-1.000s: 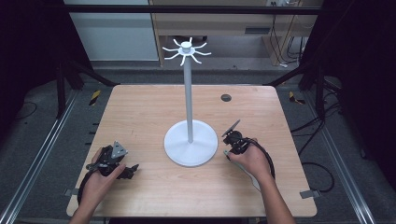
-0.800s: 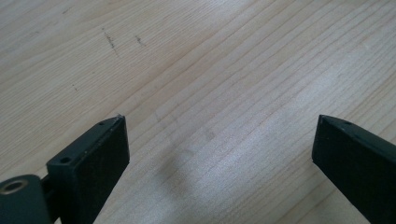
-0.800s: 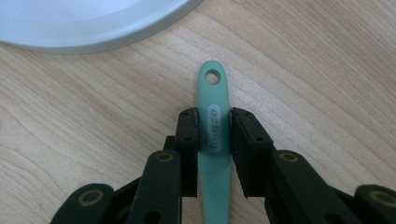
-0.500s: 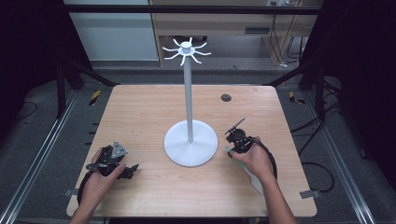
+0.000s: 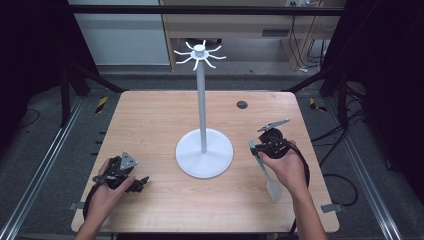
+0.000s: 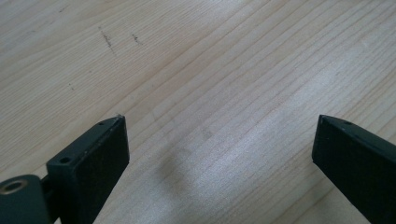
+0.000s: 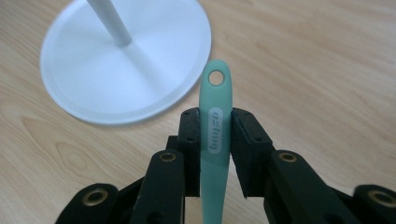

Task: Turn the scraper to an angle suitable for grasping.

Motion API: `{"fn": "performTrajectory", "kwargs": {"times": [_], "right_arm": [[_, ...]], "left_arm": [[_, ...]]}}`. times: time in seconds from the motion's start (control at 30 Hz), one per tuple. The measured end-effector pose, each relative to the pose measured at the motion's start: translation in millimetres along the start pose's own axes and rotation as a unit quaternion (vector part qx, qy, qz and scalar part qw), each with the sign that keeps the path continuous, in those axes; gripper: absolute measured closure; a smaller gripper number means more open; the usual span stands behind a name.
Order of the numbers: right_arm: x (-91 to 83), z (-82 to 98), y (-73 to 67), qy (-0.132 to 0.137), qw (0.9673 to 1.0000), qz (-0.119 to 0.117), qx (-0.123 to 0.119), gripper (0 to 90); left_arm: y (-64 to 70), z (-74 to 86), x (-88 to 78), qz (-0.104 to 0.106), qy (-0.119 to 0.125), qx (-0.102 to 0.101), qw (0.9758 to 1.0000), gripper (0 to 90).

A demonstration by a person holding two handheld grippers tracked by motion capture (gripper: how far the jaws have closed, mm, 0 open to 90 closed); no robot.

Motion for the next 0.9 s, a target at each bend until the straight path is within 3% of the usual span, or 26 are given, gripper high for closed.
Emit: {"fn": "performTrajectory", "kwargs": {"times": [0.2,0.7,0.9], "right_arm": [[-18.2,-11.8,5.2,0.054,0.9983,-0.001,0.02,74.4],[-44.3,-27.9,6.2,0.099,0.9948,-0.001,0.025,74.5],[-58.6,-34.8,6.9,0.129,0.9912,-0.008,0.031,74.5]], "left_arm": [[0.2,0.1,0.4,0.001,0.0,0.001,1.0,3.6],[0.5,0.5,1.0,0.003,-0.001,0.0,1.0,3.6],[0.7,0.8,1.2,0.003,-0.004,0.002,1.0,3.6]]}}
Point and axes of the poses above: each handheld gripper's, and its own axes: x roughly forward along the jaws, z roughly out of its underside, y roughly to its right, the point moved 7 cm from there along x, roughly forward along the jaws, and after that the axes turned 13 degrees about z, right-handed, at the moved point
